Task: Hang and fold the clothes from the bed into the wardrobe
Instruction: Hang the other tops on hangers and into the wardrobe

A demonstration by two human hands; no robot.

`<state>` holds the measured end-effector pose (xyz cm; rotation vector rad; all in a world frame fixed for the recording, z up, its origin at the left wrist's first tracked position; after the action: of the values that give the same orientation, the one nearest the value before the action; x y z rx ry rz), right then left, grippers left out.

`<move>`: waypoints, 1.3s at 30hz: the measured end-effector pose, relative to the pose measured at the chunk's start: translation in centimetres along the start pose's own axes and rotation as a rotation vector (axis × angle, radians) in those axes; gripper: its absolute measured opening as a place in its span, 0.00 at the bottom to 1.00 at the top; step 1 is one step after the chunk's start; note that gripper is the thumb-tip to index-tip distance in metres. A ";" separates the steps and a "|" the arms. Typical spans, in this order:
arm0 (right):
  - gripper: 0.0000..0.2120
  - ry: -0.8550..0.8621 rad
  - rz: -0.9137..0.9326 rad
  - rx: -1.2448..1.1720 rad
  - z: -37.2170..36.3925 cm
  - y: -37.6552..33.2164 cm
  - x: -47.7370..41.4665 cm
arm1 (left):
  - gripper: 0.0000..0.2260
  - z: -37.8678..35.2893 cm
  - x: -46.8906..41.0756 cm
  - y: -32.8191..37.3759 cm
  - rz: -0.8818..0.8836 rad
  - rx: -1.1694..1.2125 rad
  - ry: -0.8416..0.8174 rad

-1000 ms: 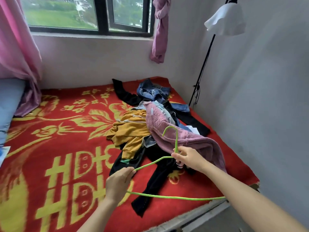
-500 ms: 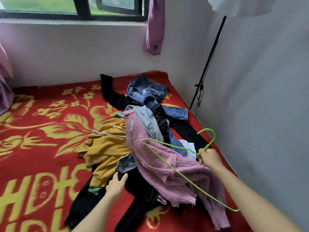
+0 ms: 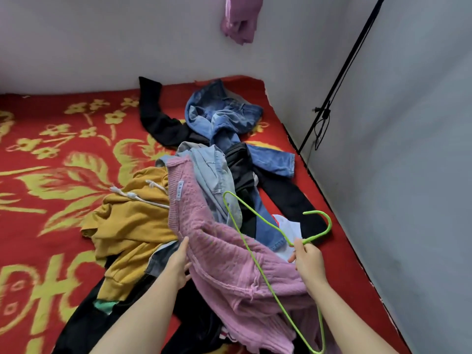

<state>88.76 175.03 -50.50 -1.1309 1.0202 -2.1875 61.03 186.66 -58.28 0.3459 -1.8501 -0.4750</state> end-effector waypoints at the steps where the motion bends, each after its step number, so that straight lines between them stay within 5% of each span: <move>1: 0.22 -0.016 -0.002 0.007 -0.1 -0.1 0.0 | 0.19 -0.6 -0.3 0.2 0.000 0.075 -0.025; 7: 0.23 -0.071 -0.002 -0.003 -1.0 -1.3 1.0 | 0.12 -1.9 -1.2 1.8 -0.032 0.228 -0.027; 9: 0.23 -0.065 -0.012 -0.003 -1.1 -1.7 1.4 | 0.08 -1.8 -0.6 3.2 -0.127 0.157 0.007; 14: 0.23 0.050 0.009 -0.033 -0.8 -4.7 2.9 | 0.17 1.1 4.2 7.6 -0.422 -0.300 0.295; 18: 0.16 0.053 0.124 -0.097 -2.3 -9.6 5.2 | 0.14 3.3 9.3 10.2 -0.592 -0.235 0.357; 26: 0.15 -0.172 0.358 -0.124 -8.8 -17.5 14.2 | 0.04 9.6 19.5 13.6 -0.769 0.141 0.058; 29: 0.12 -0.208 0.364 -0.123 -12.0 -19.2 18.4 | 0.13 11.7 24.8 15.4 -0.780 0.236 -0.179; 32: 0.12 -0.191 0.405 -0.179 -15.9 -21.7 23.0 | 0.06 13.8 32.3 18.2 -0.798 0.187 -0.330; 37: 0.07 -0.157 0.537 -0.235 -21.0 -27.3 30.9 | 0.20 16.3 43.7 21.3 -0.904 0.073 -0.603; 39: 0.05 -0.178 0.593 -0.270 -22.5 -29.1 32.9 | 0.18 17.4 47.0 21.5 -0.917 0.029 -0.640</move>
<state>49.93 179.29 -20.32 -0.9511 1.3851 -1.4923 29.51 186.53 -13.78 1.1866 -2.2317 -1.2942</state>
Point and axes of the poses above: each hand's wrist, its own x-axis away from the middle knuckle, its own z-axis out of the back of the hand, y = z × x, the point moved 6 cm from there along -x, towards the middle knuckle, and after that the axes turned 14 degrees about -y, right-handed, at the moved point
